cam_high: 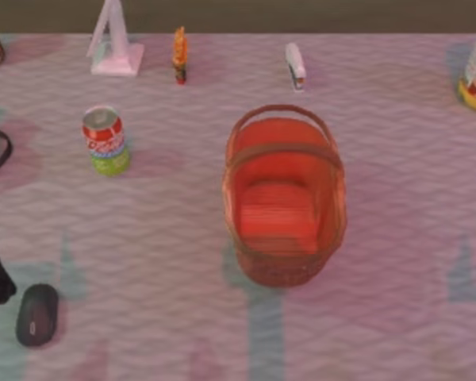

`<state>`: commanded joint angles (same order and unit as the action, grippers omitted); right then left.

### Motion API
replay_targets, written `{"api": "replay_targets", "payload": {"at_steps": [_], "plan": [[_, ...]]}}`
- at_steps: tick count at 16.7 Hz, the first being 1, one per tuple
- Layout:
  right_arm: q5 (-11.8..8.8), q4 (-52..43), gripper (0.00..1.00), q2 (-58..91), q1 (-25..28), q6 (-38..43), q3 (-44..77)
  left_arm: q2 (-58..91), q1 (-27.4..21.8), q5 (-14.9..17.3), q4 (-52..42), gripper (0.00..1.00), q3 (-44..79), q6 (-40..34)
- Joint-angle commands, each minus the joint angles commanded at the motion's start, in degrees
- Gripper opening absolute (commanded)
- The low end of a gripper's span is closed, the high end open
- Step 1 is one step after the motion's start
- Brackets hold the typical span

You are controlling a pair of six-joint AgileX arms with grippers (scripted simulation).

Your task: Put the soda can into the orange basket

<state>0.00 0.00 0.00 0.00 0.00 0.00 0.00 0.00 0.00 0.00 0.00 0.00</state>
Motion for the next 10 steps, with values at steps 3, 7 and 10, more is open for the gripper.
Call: {"api": "replay_targets", "payload": {"at_steps": [3, 7, 10], "plan": [[0.0, 0.0, 1.0, 0.0, 0.0, 0.0, 0.0, 0.4, 0.0, 0.0, -0.4, 1.0, 0.1, 0.1], [0.0, 0.0, 1.0, 0.0, 0.0, 0.0, 0.0, 7.0, -0.7, 0.3, -5.3, 1.0, 3.0, 1.3], [0.0, 0.0, 1.0, 0.0, 0.0, 0.0, 0.0, 15.2, -1.5, 0.5, -10.7, 1.0, 9.6, 3.1]]}}
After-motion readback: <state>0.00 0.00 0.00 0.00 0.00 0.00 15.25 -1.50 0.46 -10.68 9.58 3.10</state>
